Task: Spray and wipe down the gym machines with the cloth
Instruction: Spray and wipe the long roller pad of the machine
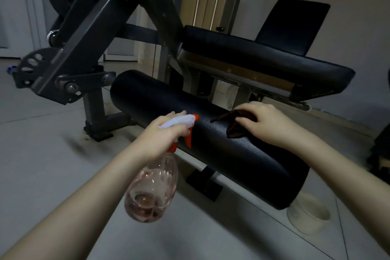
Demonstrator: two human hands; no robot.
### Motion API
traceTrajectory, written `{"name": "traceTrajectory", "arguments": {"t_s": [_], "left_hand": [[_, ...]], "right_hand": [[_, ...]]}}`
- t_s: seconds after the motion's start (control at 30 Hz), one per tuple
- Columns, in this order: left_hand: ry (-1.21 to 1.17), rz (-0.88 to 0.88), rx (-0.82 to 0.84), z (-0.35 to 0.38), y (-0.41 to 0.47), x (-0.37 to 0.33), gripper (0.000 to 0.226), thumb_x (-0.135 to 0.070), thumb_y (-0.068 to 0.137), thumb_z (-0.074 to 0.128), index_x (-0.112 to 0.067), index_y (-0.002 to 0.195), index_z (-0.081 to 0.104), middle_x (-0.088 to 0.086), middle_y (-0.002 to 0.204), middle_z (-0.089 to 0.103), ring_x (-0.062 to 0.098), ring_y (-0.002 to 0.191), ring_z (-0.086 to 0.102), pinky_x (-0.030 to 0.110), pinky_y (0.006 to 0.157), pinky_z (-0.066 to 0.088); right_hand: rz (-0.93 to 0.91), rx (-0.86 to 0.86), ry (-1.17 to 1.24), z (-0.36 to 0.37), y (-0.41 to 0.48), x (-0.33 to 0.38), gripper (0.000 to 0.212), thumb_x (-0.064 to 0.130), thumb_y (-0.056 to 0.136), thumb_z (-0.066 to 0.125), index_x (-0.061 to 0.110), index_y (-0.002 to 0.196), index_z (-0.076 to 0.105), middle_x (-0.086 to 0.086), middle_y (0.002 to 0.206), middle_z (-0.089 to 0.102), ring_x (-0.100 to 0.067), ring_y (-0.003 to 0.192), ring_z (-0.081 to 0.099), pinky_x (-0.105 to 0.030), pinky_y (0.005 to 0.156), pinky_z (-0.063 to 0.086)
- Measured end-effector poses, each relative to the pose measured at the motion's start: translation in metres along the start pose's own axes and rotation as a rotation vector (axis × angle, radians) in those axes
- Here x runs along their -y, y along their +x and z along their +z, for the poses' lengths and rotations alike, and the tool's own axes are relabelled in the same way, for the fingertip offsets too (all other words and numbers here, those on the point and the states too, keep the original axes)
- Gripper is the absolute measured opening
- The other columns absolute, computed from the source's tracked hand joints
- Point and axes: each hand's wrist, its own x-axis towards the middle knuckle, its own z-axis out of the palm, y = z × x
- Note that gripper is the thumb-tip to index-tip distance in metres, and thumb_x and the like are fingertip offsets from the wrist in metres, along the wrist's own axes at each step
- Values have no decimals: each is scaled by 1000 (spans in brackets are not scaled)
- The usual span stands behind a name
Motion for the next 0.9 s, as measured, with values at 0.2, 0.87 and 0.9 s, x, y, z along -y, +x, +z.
{"name": "traceTrajectory", "arguments": {"t_s": [0.2,0.87,0.9], "left_hand": [[-10,19,-7,6,1,1,34,-8,88,57,-40,99,59,-13,144,43,0,137,28,10,87,30],[39,57,-13,8,7,16,59,-33,63,56,-34,122,59,-21,145,40,-4,139,22,21,107,23],[50,53,-10,7,7,18,62,-34,63,56,-33,125,59,-23,145,40,-5,138,22,24,108,23]], "right_hand": [[56,-66,4,29,49,17,37,41,96,45,25,129,51,-5,127,54,-25,118,49,-32,91,39],[61,-109,13,3,-35,-7,27,30,93,51,25,119,57,2,119,51,-23,112,50,-37,96,41],[54,-92,2,-2,-45,-8,27,29,92,52,24,118,58,3,118,51,-21,111,50,-37,95,41]]}}
